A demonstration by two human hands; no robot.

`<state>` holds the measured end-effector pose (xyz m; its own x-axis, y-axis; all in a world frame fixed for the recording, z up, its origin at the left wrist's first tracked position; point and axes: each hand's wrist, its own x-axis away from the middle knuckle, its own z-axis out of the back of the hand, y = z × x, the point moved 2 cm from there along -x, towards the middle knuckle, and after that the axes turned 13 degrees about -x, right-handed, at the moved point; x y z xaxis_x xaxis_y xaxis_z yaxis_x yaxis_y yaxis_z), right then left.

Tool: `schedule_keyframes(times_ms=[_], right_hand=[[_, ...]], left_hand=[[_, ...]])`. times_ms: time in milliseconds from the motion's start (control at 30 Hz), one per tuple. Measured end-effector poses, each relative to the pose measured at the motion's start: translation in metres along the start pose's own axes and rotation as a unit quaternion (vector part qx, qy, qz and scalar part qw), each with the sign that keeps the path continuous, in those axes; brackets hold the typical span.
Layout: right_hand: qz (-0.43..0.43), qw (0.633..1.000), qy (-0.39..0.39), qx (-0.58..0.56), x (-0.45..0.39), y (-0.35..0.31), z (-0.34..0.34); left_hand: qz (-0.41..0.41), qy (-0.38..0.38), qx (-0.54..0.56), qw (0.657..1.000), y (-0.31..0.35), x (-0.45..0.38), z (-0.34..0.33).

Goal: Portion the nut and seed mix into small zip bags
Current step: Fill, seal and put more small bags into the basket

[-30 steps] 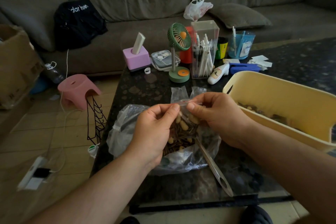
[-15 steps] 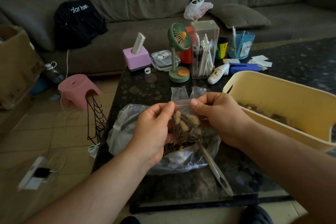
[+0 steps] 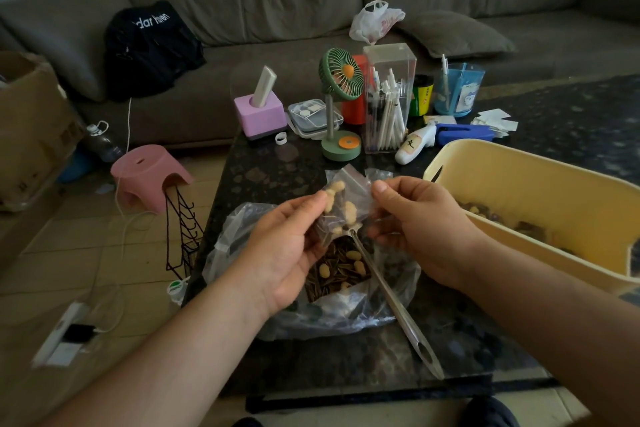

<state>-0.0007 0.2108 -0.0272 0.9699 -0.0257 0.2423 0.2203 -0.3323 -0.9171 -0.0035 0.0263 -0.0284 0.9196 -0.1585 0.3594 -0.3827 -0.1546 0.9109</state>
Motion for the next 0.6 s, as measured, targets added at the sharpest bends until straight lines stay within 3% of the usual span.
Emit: schedule_keyframes(times_ms=[267, 400, 600], right_hand=[[-0.029, 0.997, -0.058, 0.041, 0.006, 0.003, -0.007], [-0.033, 0.997, -0.056, 0.031, 0.007, 0.003, -0.007], [-0.073, 0.987, -0.144, 0.005, 0.008, 0.008, -0.011]], left_hand=[[-0.034, -0.019, -0.098, 0.994, -0.004, 0.000, 0.004], [-0.035, 0.011, -0.052, 0.998, -0.003, -0.004, 0.007], [-0.069, -0.017, -0.084, 0.994, -0.004, -0.003, 0.005]])
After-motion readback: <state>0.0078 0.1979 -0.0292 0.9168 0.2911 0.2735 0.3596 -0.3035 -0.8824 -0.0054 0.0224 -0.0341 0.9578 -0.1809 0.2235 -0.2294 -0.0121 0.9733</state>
